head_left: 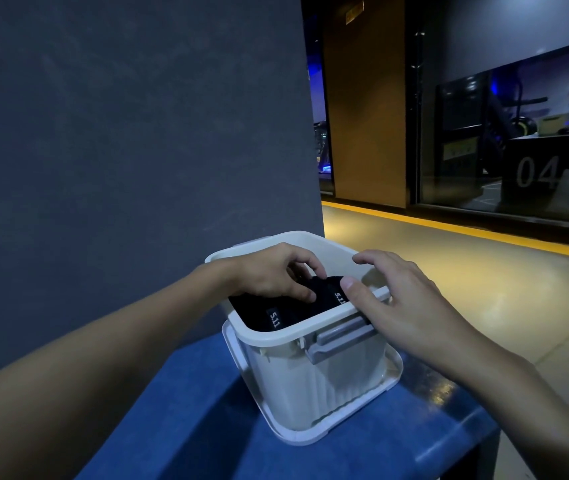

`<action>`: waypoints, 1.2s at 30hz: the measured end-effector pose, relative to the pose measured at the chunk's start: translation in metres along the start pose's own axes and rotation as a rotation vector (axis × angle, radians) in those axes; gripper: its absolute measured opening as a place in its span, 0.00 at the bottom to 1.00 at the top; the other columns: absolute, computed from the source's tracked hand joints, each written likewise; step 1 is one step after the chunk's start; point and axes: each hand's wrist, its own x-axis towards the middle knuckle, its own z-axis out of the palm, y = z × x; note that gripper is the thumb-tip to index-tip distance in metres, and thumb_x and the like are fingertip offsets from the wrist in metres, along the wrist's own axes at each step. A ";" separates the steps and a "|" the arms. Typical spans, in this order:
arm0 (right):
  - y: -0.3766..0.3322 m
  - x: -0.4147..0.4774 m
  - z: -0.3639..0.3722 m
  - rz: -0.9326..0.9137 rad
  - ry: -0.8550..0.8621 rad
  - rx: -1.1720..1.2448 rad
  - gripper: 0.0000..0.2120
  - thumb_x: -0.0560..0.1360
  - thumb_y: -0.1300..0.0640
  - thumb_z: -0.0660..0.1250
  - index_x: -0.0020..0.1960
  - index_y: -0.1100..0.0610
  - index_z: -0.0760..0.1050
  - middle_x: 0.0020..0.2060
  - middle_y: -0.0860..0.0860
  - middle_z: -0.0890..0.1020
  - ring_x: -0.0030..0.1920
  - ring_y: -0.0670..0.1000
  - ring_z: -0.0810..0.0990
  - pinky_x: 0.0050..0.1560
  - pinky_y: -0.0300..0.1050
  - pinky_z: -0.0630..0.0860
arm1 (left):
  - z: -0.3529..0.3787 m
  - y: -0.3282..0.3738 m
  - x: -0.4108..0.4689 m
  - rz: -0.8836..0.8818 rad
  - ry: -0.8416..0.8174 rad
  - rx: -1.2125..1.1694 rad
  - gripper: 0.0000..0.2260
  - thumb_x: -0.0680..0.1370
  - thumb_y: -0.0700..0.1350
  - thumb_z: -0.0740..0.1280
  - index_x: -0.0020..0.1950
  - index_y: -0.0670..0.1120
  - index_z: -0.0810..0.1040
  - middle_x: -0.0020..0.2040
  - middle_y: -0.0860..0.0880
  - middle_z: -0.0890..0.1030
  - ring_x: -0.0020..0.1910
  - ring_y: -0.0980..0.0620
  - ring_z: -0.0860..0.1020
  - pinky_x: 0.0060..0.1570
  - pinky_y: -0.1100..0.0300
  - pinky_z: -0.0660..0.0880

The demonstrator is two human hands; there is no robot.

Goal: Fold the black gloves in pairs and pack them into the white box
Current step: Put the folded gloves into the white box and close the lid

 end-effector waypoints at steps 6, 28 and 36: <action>0.000 -0.001 0.000 -0.016 0.040 -0.039 0.23 0.77 0.37 0.56 0.69 0.43 0.65 0.62 0.37 0.68 0.59 0.40 0.61 0.65 0.48 0.60 | -0.003 0.009 -0.015 0.008 0.107 -0.068 0.13 0.74 0.46 0.76 0.57 0.55 0.81 0.57 0.48 0.80 0.52 0.53 0.81 0.58 0.51 0.79; -0.168 -0.016 0.138 -0.516 -0.126 -0.042 0.10 0.78 0.48 0.61 0.55 0.48 0.77 0.51 0.42 0.80 0.60 0.46 0.71 0.65 0.44 0.58 | -0.014 -0.114 -0.260 -0.285 0.733 -0.007 0.05 0.78 0.40 0.69 0.47 0.50 0.81 0.43 0.52 0.83 0.44 0.57 0.80 0.44 0.71 0.73; -0.186 0.011 0.247 -0.361 -0.434 0.003 0.11 0.78 0.47 0.61 0.59 0.48 0.74 0.53 0.44 0.78 0.59 0.49 0.74 0.62 0.47 0.63 | 0.011 -0.204 -0.297 -0.576 0.585 0.313 0.14 0.78 0.46 0.65 0.64 0.49 0.76 0.60 0.51 0.73 0.61 0.48 0.73 0.62 0.56 0.70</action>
